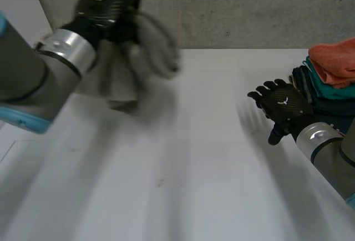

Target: Fold the laundry.

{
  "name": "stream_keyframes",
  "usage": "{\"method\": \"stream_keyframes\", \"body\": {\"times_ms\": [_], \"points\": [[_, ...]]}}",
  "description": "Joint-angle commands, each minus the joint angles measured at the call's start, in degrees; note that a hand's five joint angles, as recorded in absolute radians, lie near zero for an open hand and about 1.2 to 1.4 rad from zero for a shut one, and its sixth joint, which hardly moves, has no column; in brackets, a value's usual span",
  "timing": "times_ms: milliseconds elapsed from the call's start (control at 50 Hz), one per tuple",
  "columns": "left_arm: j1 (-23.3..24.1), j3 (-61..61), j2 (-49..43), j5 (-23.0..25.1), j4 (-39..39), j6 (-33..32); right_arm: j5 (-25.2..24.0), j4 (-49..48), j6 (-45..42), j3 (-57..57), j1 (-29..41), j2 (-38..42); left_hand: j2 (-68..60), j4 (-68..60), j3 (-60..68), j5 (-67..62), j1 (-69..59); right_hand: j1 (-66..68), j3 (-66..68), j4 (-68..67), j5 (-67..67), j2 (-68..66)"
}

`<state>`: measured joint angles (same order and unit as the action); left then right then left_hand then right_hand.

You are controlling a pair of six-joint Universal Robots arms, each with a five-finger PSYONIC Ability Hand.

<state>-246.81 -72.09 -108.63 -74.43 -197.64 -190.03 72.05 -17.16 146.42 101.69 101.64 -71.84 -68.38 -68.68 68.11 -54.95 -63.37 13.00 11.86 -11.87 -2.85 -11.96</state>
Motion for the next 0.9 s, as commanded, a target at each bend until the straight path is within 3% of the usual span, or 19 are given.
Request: {"method": "stream_keyframes", "body": {"times_ms": [20,180,200,220,240,380,480,540,640,720,820,900], "points": [[12.49,0.54,-9.13,-1.51,0.50,1.42,0.55,0.28,0.18,0.00,-0.92,-1.46,-11.62,-11.32,11.89,-15.05,-16.63,-3.00,-1.86,1.87,2.85,1.96],[16.89,5.46,-23.73,-9.77,5.77,-2.18,0.55,0.54,4.48,-0.96,-2.76,-2.08,-11.62,-11.32,11.89,-15.05,-16.63,-3.00,-1.86,1.87,2.85,1.96],[17.24,5.90,-24.35,-10.47,6.56,-2.71,0.55,0.72,5.97,-1.40,-3.37,-2.43,-8.15,-7.84,8.41,-11.57,-13.16,-3.00,-1.86,1.87,2.85,1.96],[18.29,6.17,-24.79,-11.26,7.96,-3.59,0.55,0.72,6.59,-1.49,-3.64,-2.52,7.87,8.18,-7.61,4.45,2.86,-3.00,-1.86,1.87,2.85,1.96],[18.73,6.26,-24.79,-11.44,8.50,-4.12,0.55,0.72,7.03,-1.67,-3.90,-2.60,14.20,14.50,-13.93,10.77,9.18,-3.00,-1.86,1.87,2.85,1.96],[19.44,3.11,-16.65,-12.76,10.79,-5.18,0.28,3.70,9.32,-3.33,-4.52,-2.87,50.02,50.33,-49.75,46.59,45.01,-3.00,-1.86,1.87,2.85,1.96],[18.92,-2.52,-8.63,-12.67,10.35,-5.26,-0.16,14.04,8.80,-6.05,-4.44,-3.75,53.28,53.59,-53.01,49.85,48.27,-3.00,-1.86,1.87,2.85,1.96],[16.64,-5.60,-4.15,-12.67,10.61,-5.53,-0.24,20.65,8.62,-7.55,-4.35,-4.19,53.62,53.93,-53.36,50.20,48.61,-3.00,-1.86,1.87,2.85,1.96],[8.47,-10.26,-0.98,-11.27,10.61,-5.53,-1.21,30.32,8.62,-7.82,-3.39,-6.64,53.62,53.93,-53.36,50.20,48.61,-3.00,-1.86,1.87,2.85,1.96],[2.14,-12.02,-1.76,-6.53,10.61,-8.33,-3.14,29.82,9.23,-5.63,-0.32,-8.49,52.28,52.59,-52.02,48.85,47.27,-3.00,-1.86,1.87,2.85,1.96],[-5.85,-13.69,-8.60,4.17,11.31,-18.06,-3.32,26.66,9.23,-2.38,3.64,-10.43,48.42,48.72,-48.15,44.99,43.40,-3.00,-1.86,1.87,2.85,1.96],[-8.51,-14.40,-12.74,9.20,12.72,-24.85,-2.53,21.91,9.23,0.26,6.72,-10.08,46.90,47.20,-46.63,43.47,41.88,-3.00,-1.86,1.87,2.85,1.96]]}}
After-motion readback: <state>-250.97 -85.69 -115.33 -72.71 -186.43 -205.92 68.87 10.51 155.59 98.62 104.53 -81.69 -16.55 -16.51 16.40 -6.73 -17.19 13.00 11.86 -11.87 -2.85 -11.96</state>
